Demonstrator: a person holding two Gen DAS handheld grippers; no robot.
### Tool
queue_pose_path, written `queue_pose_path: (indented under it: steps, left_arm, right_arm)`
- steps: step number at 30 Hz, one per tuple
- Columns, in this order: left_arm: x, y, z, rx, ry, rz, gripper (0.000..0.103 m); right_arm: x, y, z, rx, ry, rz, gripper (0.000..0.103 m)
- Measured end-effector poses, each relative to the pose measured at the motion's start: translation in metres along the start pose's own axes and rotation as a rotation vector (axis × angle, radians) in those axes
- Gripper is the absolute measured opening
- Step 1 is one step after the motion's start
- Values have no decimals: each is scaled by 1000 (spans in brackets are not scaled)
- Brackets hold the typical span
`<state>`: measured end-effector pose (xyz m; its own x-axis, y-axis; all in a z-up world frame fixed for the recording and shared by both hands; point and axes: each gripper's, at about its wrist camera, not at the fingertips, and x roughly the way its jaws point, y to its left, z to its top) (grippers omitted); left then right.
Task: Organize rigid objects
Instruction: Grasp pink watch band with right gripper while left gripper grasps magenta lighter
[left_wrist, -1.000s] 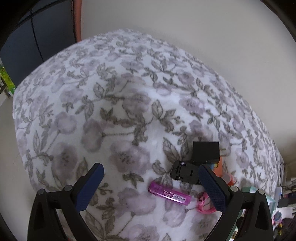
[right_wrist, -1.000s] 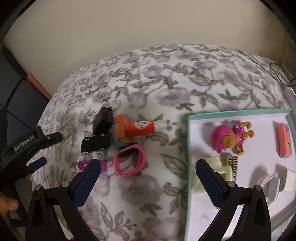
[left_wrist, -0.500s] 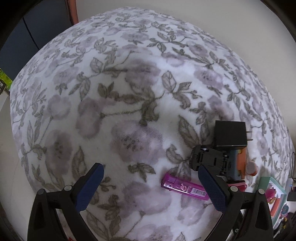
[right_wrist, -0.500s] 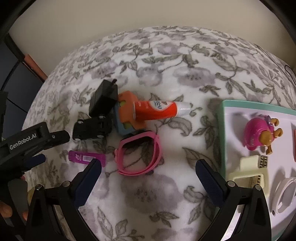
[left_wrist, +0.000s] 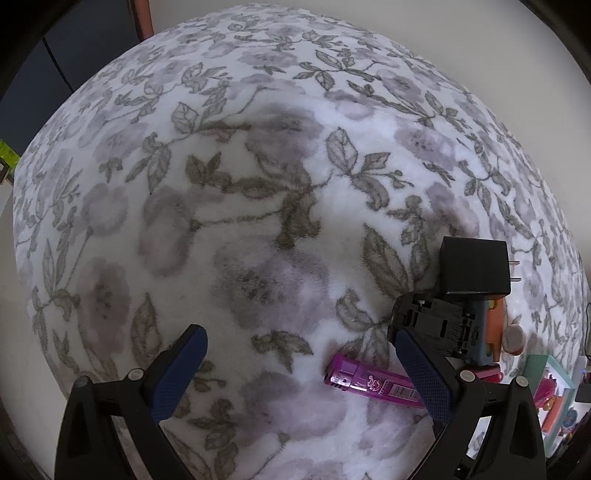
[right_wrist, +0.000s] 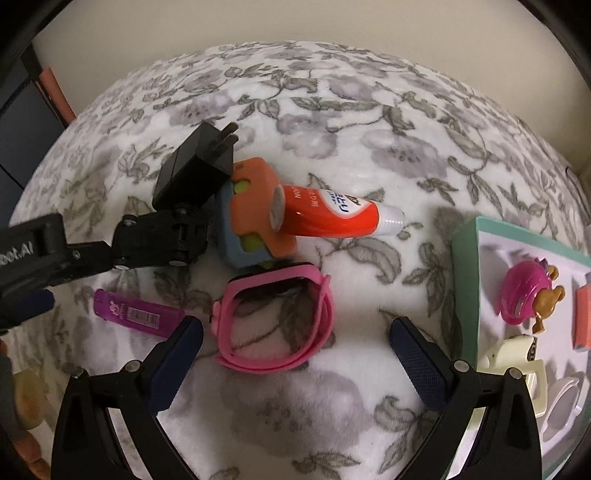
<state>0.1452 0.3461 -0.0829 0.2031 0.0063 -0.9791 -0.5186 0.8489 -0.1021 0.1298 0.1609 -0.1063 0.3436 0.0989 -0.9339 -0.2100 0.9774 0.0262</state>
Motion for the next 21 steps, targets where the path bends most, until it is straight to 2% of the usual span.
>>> queue_pose_path:
  steps: [3,12,16,21]
  left_arm:
    - [1,2,0,-7,7,-3,103]
    - [4,4,-1,-17,31,-15,103]
    - [4,2,-2,-10,43,-20,103]
    - [4,-1,-2,0,49,-15,103]
  right_arm:
    - [1,2,0,-10,-5,-17,101]
    - [-3,3,2,-8,-28,-16,83]
    - [-7,3,2,-11,-40,-5,67]
    - [-8,1,2,-12,-41,-1,64]
